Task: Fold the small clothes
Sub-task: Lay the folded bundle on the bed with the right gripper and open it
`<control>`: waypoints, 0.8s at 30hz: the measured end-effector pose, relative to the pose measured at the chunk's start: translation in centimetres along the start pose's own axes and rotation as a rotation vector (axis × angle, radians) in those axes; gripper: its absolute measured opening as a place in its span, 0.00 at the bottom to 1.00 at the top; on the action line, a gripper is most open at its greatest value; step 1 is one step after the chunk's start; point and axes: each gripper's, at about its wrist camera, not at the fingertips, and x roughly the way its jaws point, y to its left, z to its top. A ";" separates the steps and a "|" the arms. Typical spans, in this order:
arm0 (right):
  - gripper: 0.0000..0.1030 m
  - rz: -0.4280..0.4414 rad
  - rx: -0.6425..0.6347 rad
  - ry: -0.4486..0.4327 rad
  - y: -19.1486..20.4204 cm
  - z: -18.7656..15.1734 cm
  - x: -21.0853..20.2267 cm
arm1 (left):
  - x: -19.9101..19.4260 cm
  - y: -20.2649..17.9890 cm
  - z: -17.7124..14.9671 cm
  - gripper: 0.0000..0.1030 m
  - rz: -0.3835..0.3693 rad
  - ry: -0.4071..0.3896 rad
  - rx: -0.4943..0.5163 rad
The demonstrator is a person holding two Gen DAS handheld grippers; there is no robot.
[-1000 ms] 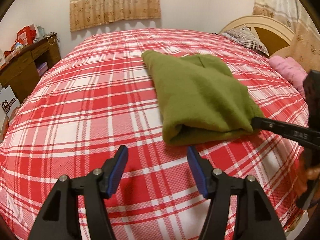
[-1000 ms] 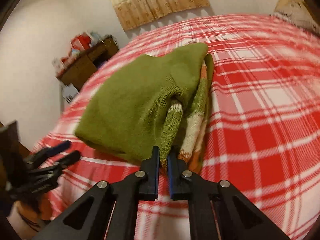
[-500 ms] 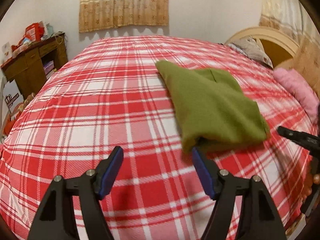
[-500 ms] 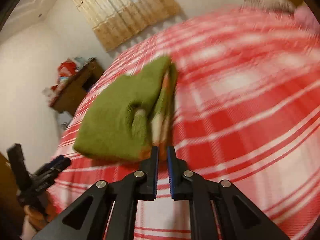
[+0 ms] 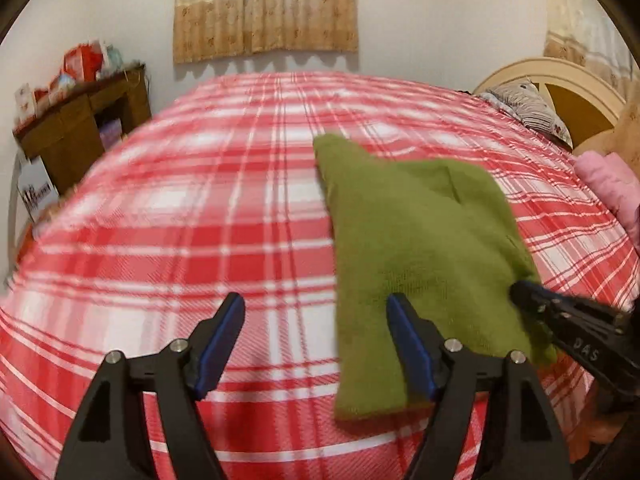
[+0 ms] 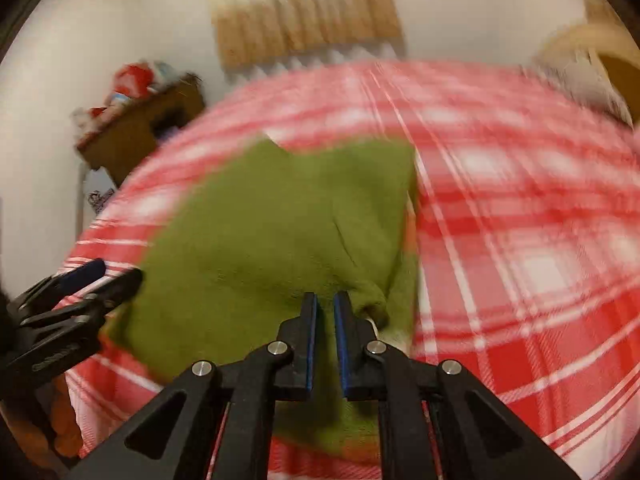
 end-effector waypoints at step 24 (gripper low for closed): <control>0.11 0.096 0.181 -0.091 -2.1 -3.1 -6.3 | -2.6 -0.4 -0.9 0.90 0.127 0.003 0.112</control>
